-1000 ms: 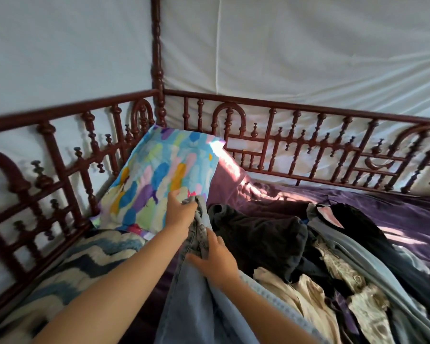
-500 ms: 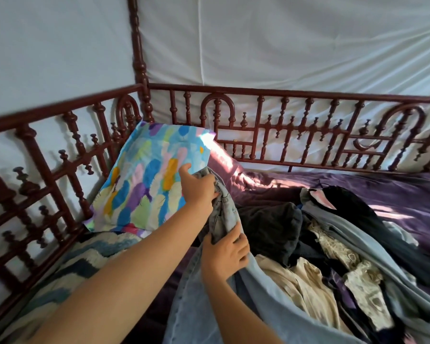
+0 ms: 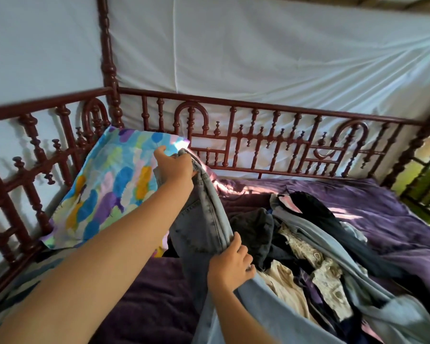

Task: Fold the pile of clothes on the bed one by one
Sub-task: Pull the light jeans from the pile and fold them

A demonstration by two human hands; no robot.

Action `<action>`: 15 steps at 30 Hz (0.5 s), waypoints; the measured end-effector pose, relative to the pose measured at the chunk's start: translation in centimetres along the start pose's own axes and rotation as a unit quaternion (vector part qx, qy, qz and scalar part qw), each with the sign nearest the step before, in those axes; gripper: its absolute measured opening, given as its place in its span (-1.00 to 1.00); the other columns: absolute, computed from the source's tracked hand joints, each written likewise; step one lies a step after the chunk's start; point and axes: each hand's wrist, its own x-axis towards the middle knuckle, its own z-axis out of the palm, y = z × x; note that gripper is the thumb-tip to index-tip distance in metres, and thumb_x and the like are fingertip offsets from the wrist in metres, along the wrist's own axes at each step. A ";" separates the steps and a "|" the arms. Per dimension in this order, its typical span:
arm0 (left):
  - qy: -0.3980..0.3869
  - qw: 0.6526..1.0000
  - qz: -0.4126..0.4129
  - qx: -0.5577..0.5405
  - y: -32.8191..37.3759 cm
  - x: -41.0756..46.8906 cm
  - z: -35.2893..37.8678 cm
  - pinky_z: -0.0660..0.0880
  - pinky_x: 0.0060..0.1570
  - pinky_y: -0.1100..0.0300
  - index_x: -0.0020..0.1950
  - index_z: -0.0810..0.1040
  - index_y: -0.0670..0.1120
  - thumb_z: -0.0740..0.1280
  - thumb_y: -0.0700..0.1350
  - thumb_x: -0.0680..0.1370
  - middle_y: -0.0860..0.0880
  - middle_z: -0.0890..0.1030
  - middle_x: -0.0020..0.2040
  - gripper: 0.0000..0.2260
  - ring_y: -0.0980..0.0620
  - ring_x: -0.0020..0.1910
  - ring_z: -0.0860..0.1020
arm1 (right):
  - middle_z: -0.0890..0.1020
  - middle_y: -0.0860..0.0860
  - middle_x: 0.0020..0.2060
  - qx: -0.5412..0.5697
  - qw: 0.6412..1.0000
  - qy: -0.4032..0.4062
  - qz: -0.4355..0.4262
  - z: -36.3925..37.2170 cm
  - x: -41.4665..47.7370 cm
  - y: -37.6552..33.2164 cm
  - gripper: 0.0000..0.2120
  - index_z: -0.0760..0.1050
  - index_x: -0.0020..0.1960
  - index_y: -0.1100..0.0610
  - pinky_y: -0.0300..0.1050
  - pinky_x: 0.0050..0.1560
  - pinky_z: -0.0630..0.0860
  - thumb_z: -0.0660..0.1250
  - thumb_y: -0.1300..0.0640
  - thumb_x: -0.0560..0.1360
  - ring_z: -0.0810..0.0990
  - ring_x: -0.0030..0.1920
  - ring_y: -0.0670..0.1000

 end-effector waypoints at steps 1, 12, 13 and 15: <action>0.008 1.000 -0.001 -0.001 0.1 0.6 0.0 0.59 -0.04 -0.11 0.37 0.24 0.01 0.28 -0.24 0.50 -0.17 0.43 0.23 -0.51 -0.14 0.03 0.54 | 0.33 -0.06 0.33 -0.021 1.000 -0.003 -0.014 -0.2 0.1 1.0 -0.41 0.03 0.49 -0.08 0.06 0.41 0.06 0.19 0.14 0.54 0.24 0.37 0.03; 0.012 1.000 0.012 -0.025 0.9 3.5 -0.5 0.55 0.06 -0.11 0.37 0.25 -0.04 0.25 -0.28 0.51 -0.19 0.43 0.23 -0.54 -0.17 0.10 0.53 | 0.49 -0.03 0.12 0.026 0.992 -0.125 0.025 2.9 -1.3 7.8 -0.78 0.39 0.11 -0.03 -0.11 0.11 0.42 0.21 0.14 0.48 0.47 0.15 0.03; 0.019 0.999 0.013 -0.032 1.3 4.1 -0.8 0.56 0.05 -0.10 0.37 0.25 -0.04 0.24 -0.28 0.51 -0.18 0.43 0.21 -0.54 -0.15 0.09 0.53 | 0.55 0.00 0.05 0.051 0.990 -0.124 0.045 2.8 -0.9 8.4 -0.83 0.43 0.01 -0.01 -0.10 0.03 0.48 0.20 0.18 0.46 0.51 0.07 0.05; 0.033 0.998 0.020 -0.045 2.2 5.2 -1.3 0.58 -0.01 -0.05 0.37 0.26 -0.03 0.23 -0.27 0.51 -0.14 0.43 0.18 -0.55 -0.11 0.05 0.55 | 0.60 0.02 -0.11 0.078 0.988 -0.108 0.075 1.8 0.2 9.5 -0.84 0.47 -0.13 -0.02 -0.11 -0.10 0.49 0.20 0.22 0.42 0.54 -0.08 0.07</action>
